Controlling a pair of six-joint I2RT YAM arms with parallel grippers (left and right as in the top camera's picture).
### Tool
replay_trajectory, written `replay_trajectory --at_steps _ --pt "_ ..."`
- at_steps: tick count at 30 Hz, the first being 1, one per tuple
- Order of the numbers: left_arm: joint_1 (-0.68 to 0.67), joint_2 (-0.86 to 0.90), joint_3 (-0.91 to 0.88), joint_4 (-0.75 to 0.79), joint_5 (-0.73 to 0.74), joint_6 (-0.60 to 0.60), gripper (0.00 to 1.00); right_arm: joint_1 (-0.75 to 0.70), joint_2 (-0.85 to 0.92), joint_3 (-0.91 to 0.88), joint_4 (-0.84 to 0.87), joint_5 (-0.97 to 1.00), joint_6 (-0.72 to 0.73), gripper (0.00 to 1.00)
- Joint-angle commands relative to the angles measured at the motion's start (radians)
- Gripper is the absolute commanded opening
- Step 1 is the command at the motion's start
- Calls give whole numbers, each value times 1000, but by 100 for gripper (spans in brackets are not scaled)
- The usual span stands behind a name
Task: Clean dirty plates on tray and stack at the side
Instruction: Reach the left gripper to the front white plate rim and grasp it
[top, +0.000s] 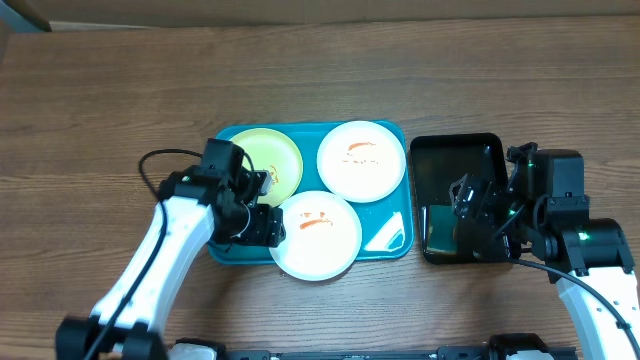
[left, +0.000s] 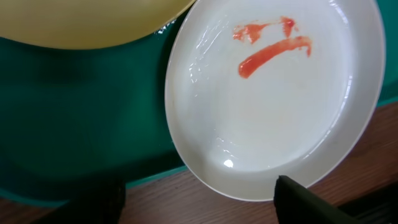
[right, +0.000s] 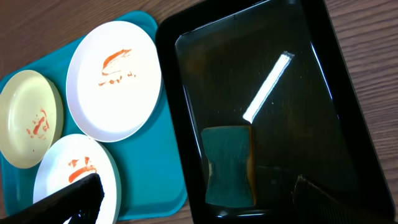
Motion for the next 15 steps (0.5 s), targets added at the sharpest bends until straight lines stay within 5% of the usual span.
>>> replay_trajectory --at_steps 1,15 --pt "-3 87 23 11 15 15 73 5 -3 26 0 -5 -2 100" --pt "-3 298 23 44 15 6 22 5 4 26 0 6 -2 97"
